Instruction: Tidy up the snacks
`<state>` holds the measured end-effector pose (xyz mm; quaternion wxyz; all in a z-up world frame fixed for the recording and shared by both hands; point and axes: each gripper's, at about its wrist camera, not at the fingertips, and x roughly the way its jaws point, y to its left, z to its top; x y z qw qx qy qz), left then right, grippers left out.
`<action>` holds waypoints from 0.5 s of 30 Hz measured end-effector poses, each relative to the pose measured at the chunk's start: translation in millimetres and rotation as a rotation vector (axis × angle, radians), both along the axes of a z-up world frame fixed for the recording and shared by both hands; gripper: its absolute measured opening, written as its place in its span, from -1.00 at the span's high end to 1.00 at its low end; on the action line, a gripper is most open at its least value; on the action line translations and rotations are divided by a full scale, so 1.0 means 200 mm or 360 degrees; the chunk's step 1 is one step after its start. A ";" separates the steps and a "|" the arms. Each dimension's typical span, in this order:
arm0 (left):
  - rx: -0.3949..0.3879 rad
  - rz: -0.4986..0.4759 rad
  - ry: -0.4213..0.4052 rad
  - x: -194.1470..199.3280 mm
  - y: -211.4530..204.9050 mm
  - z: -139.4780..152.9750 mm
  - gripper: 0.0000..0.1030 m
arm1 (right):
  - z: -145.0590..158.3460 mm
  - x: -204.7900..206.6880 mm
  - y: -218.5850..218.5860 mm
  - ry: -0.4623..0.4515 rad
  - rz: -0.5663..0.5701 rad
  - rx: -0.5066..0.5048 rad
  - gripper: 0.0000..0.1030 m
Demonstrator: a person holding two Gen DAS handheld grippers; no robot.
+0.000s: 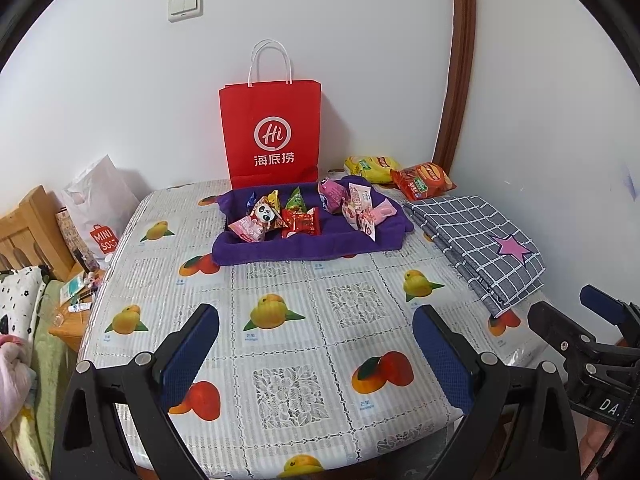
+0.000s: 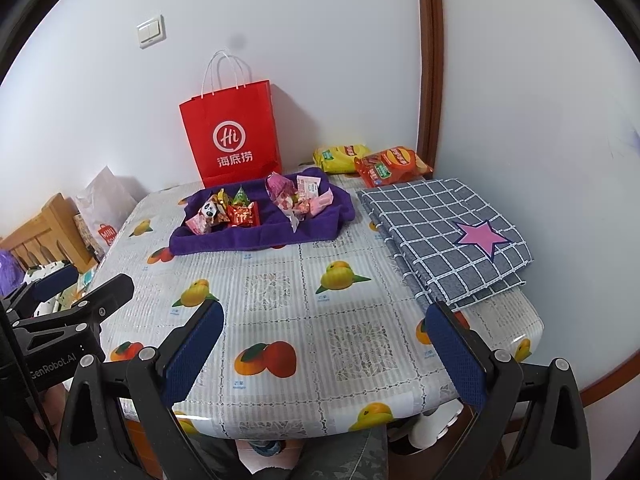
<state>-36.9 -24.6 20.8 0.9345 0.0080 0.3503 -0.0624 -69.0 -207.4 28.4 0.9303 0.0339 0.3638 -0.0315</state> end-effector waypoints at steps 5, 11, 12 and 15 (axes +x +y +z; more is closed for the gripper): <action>-0.0011 -0.0006 0.0005 0.01 0.00 0.00 -0.91 | 0.00 0.00 0.00 0.0003 0.0000 -0.0007 -0.94; -0.0010 -0.0006 0.0003 0.01 -0.01 0.00 -0.90 | 0.01 0.00 -0.01 0.0000 -0.0008 -0.0002 -0.94; -0.0010 -0.0006 0.0002 0.01 -0.01 0.00 -0.91 | 0.01 0.00 -0.01 -0.0001 -0.0010 0.0001 -0.94; -0.0008 -0.0007 0.0005 0.00 -0.01 0.00 -0.90 | 0.01 -0.01 -0.01 -0.0004 -0.0013 0.0005 -0.94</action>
